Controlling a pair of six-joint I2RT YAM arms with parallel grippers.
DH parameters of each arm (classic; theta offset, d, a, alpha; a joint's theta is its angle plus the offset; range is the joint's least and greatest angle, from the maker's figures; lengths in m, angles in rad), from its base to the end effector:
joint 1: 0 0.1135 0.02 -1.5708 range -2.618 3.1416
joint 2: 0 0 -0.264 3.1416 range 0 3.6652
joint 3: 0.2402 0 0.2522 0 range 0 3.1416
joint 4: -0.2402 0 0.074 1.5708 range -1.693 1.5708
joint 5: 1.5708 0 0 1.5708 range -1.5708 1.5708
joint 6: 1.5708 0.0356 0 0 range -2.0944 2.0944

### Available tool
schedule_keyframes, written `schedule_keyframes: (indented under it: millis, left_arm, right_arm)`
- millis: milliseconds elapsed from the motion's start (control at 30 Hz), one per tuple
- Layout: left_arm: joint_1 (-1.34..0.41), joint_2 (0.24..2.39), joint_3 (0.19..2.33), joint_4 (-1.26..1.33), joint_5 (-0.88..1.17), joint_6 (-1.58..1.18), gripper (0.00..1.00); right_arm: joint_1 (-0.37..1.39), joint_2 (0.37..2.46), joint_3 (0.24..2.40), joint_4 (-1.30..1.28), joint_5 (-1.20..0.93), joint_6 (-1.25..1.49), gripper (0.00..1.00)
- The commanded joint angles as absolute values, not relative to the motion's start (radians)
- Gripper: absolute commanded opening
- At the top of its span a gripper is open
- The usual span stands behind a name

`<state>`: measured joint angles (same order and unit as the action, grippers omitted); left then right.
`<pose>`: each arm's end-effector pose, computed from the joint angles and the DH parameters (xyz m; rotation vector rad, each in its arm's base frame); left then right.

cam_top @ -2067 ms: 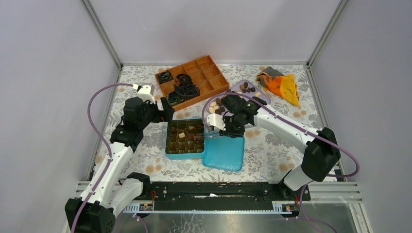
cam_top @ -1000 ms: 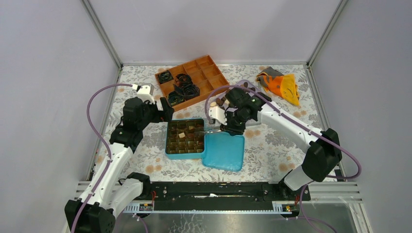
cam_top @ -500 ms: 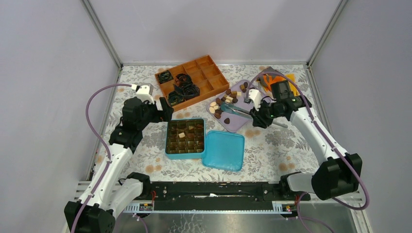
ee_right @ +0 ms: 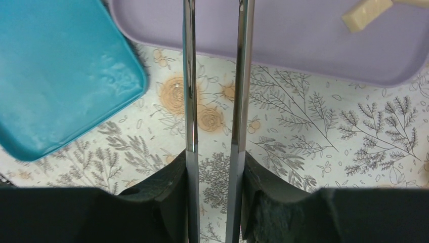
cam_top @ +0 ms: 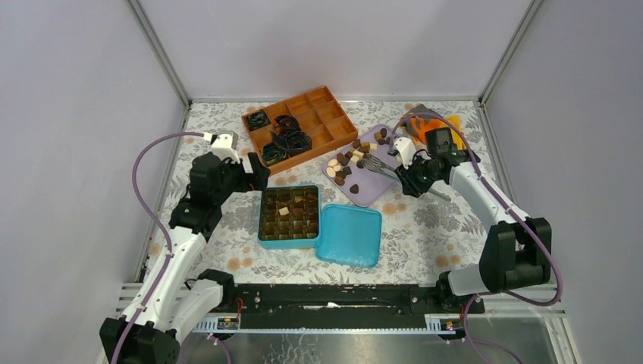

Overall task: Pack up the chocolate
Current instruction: Pick up the fake chocolate from the plate.

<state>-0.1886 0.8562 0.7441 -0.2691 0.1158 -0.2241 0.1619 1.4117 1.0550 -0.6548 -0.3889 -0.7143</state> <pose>0.1943 -0.0413 0.3044 0.0422 1.9685 -0.3843 0.2795 0.0593 0.2542 -1.1835 2.1946 0.2767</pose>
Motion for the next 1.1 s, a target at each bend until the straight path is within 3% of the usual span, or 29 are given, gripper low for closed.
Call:
schedule_keyframes:
  millis: [0,1067]
  left_arm:
    - [-0.181,0.842,0.735,-0.256,0.106,-0.204,0.99]
    - [-0.183,0.848,0.735,-0.253,0.115,-0.205,0.99]
  right_arm:
    - [0.153,1.453,1.087,-0.589,-0.306,-0.671,0.39]
    - [0.152,1.781,1.31,-0.638,-0.261,-0.62,0.42]
